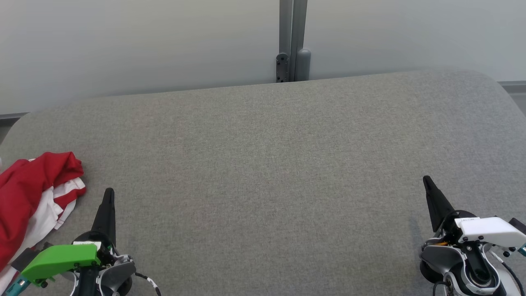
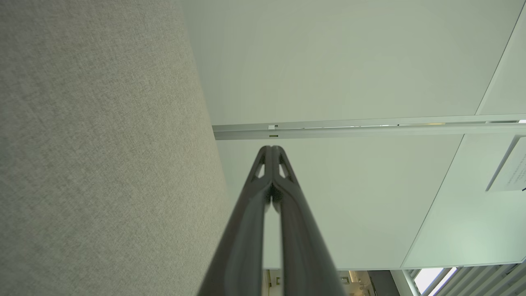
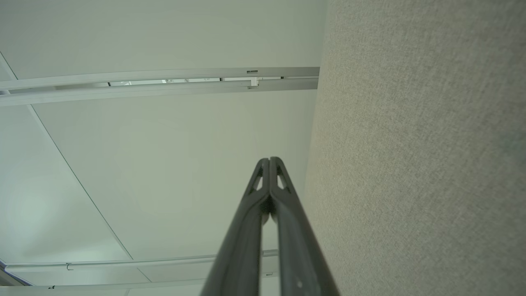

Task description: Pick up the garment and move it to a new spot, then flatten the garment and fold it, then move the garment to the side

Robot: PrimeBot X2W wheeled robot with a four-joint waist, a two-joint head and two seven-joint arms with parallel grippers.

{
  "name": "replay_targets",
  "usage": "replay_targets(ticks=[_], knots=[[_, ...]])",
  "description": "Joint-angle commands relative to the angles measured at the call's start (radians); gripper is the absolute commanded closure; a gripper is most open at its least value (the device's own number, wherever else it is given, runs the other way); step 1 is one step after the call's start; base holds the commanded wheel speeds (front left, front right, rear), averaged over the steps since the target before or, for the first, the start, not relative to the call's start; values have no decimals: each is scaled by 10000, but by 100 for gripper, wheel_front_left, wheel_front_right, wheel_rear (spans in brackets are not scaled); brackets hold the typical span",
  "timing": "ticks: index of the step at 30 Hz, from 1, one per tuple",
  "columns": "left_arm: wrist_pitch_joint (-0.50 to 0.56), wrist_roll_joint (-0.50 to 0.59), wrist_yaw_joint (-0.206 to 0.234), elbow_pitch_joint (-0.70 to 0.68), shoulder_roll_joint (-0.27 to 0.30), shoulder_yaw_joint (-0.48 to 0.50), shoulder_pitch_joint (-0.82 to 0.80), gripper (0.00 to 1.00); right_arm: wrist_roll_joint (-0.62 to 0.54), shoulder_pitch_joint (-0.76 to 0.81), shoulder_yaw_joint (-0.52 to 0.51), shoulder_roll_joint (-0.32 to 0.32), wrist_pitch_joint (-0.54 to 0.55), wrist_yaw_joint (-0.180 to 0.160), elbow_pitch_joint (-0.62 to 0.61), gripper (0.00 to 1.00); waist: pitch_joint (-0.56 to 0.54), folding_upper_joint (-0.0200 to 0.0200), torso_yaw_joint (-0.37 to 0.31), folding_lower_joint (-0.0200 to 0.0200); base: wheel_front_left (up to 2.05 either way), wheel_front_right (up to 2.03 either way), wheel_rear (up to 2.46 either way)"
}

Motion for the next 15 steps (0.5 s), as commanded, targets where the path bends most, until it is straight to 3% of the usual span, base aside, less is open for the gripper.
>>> replay_targets(ticks=[1, 15], knots=[[33, 65, -32, -15, 87, 22, -145, 100, 72, 120, -5, -45, 8, 8, -45, 100, 0, -1, 0, 0, 0, 0, 0], [31, 65, -34, -15, 87, 22, -145, 100, 72, 120, -5, -45, 8, 8, -45, 100, 0, -1, 0, 0, 0, 0, 0]])
